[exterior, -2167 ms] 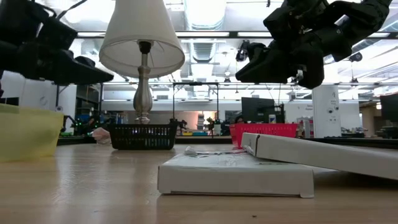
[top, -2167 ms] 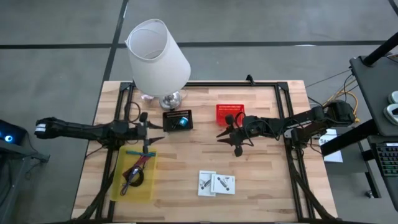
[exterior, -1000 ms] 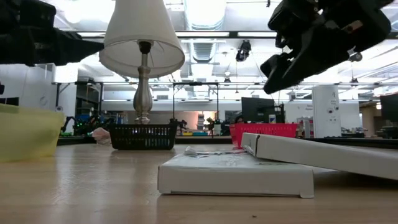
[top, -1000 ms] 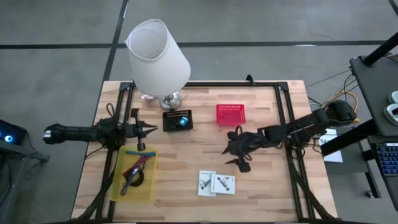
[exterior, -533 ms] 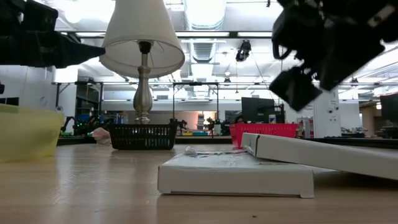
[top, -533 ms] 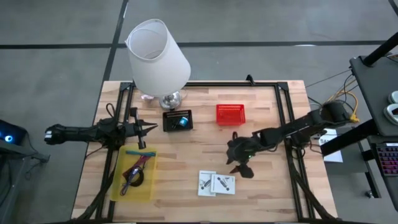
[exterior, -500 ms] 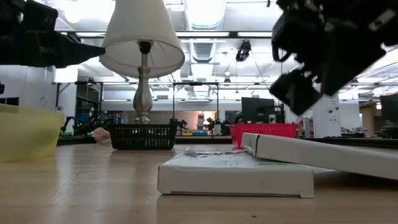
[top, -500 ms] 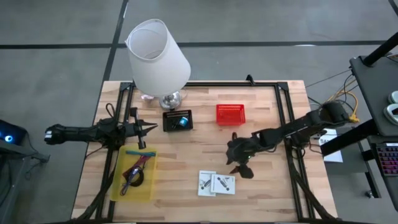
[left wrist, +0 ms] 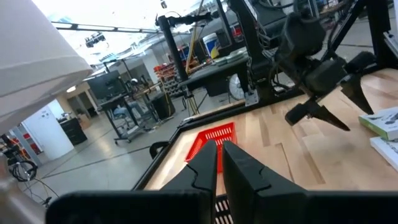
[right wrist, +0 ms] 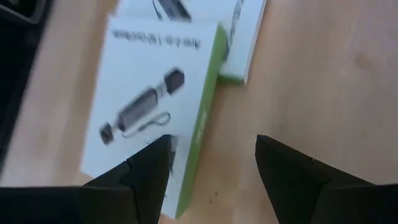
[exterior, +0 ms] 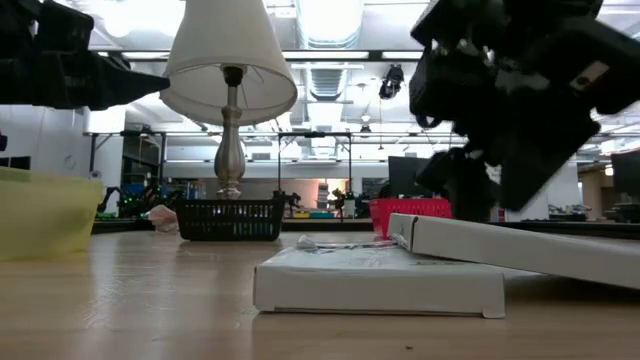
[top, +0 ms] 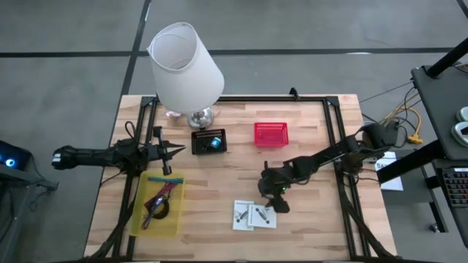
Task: Pick and place items into bin
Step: Put the right card reader box into the red bin
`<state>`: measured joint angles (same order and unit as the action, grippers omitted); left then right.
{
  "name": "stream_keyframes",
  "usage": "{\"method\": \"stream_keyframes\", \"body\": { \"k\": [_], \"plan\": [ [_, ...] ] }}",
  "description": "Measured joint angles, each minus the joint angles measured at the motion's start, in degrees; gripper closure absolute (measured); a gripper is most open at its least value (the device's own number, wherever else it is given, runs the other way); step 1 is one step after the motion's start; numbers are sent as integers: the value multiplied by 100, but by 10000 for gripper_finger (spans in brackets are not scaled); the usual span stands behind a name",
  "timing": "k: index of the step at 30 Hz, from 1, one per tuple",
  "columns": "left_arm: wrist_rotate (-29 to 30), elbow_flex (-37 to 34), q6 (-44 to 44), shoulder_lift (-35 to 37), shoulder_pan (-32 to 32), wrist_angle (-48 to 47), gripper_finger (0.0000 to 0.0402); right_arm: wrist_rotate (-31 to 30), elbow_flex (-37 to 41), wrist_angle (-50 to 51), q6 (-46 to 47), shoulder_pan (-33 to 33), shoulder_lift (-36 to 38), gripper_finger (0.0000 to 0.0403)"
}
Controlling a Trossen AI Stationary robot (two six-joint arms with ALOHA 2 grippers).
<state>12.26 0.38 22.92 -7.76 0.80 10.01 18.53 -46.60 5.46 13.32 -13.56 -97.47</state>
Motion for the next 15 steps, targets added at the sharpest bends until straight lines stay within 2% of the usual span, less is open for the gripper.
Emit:
{"method": "stream_keyframes", "body": {
  "k": [8, 15],
  "plan": [
    [3, 0, 2, 6, 0, -1, 393, 45, -203, 327, -20, -20, -377, 183],
    [3, -2, 4, -9, 0, -1, 393, 1, -272, 360, -42, -48, -387, 183]
  ]
}}
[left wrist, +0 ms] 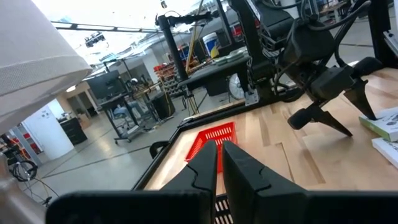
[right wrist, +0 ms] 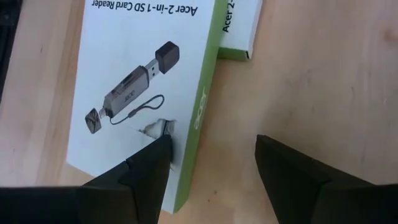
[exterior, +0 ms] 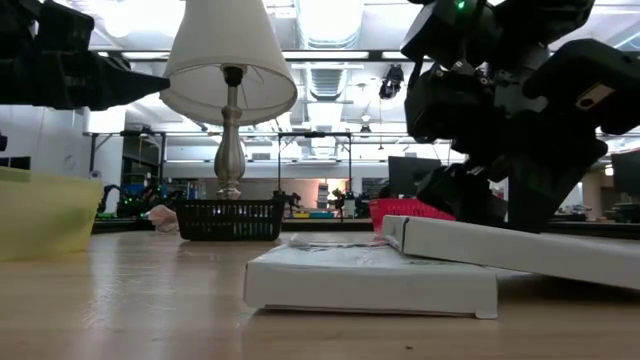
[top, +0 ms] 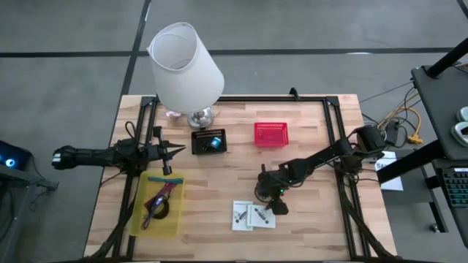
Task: Pick and place items into bin
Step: Put the right card reader box into the red bin
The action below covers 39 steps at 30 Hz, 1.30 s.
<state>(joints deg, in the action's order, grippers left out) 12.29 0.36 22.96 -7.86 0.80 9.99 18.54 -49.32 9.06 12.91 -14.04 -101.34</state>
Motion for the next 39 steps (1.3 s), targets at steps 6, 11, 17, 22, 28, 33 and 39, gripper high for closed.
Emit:
{"method": "stream_keyframes", "body": {
  "k": [6, 11, 17, 22, 28, 33, 39],
  "plan": [
    [-1, 0, 0, -24, -3, -6, 393, -19, -12, -21, -389, -73, -97, 184],
    [-2, 0, 2, -28, -2, 2, 393, 28, -20, -4, -569, -81, -140, 206],
    [-2, 0, 0, -31, -2, 0, 393, 120, -71, 101, -701, -87, -142, 272],
    [-2, 0, 0, -28, -2, -1, 393, 212, -121, 168, -899, -103, -144, 330],
    [-2, 0, 1, -36, -1, -1, 393, 531, -118, 211, -1256, -96, -155, 386],
    [-2, 0, 0, -35, 2, 0, 393, 569, -118, 298, -1486, -96, -153, 393],
    [-2, 0, 0, -33, 0, 1, 393, 571, -142, 352, -1514, -96, -125, 394]
  ]
}}
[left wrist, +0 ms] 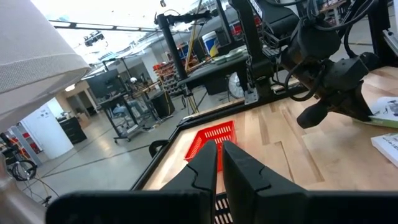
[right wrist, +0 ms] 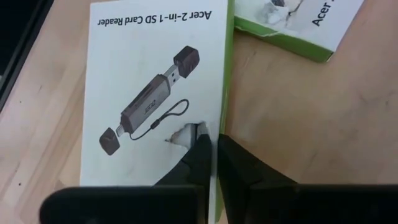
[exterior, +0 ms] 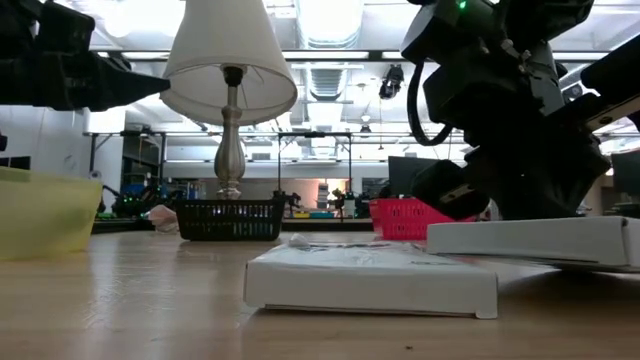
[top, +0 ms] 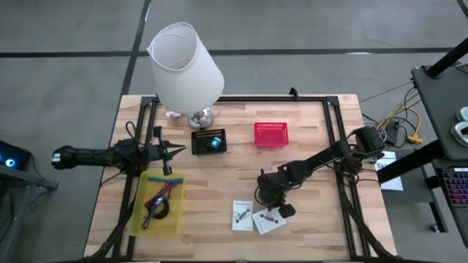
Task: Pick and place items into bin
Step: Put the right card reader box into the red bin
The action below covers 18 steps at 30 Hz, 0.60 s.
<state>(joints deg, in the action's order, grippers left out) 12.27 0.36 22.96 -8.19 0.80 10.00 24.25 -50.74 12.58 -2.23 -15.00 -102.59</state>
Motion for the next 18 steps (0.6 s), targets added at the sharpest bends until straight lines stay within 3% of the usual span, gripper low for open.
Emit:
{"method": "stream_keyframes", "body": {
  "k": [9, 18],
  "plan": [
    [0, 0, 1, -4, 0, 0, 393, -136, -425, 820, -346, 13, 26, 394],
    [-1, 0, 1, -9, -4, 0, 393, -1376, -1070, 2157, -652, 81, 130, 394]
  ]
}}
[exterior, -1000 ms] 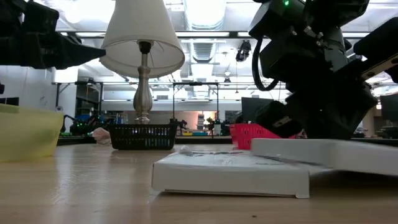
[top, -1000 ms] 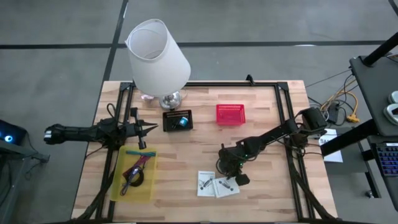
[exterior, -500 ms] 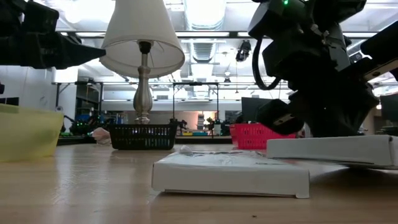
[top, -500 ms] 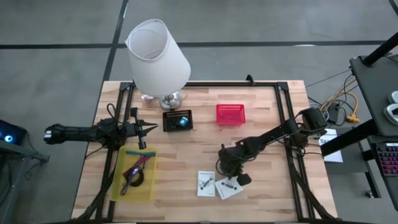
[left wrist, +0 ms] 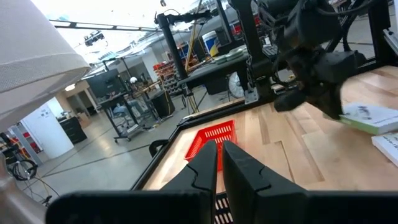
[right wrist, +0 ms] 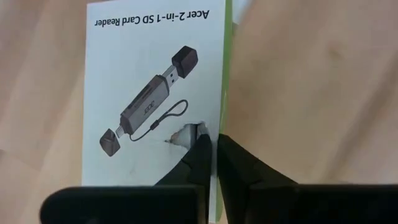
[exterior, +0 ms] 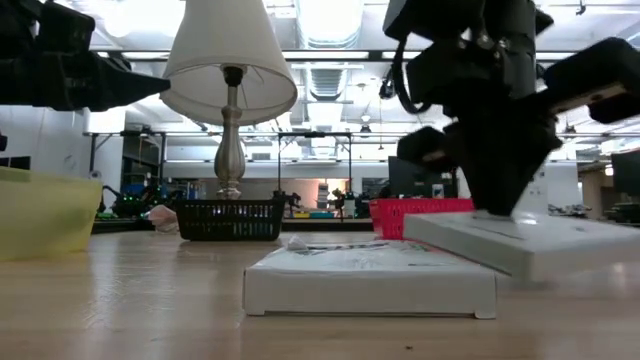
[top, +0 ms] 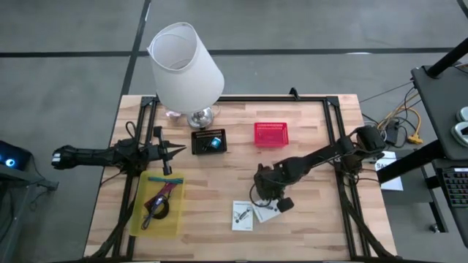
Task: Pick and place items into bin
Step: Put the right card reader box into the red bin
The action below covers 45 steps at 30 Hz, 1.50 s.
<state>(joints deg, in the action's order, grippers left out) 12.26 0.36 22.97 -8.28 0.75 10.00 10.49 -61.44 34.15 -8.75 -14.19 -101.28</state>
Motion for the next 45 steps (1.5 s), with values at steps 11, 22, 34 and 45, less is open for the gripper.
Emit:
{"method": "stream_keyframes", "body": {
  "k": [11, 22, 34, 45],
  "plan": [
    [-1, 0, -1, -24, 2, -3, 393, -1104, -757, 1495, -67, 304, 491, 394],
    [-1, 0, 0, -32, 2, -2, 393, -2948, -664, 1762, -331, 1187, 1626, 394],
    [-1, 0, -1, -43, 4, -1, 393, -3472, 0, 953, -1535, 2430, 2165, 394],
    [-1, 0, 1, -40, 4, 0, 393, -3442, 527, 225, -2066, 3109, 2130, 394]
  ]
}}
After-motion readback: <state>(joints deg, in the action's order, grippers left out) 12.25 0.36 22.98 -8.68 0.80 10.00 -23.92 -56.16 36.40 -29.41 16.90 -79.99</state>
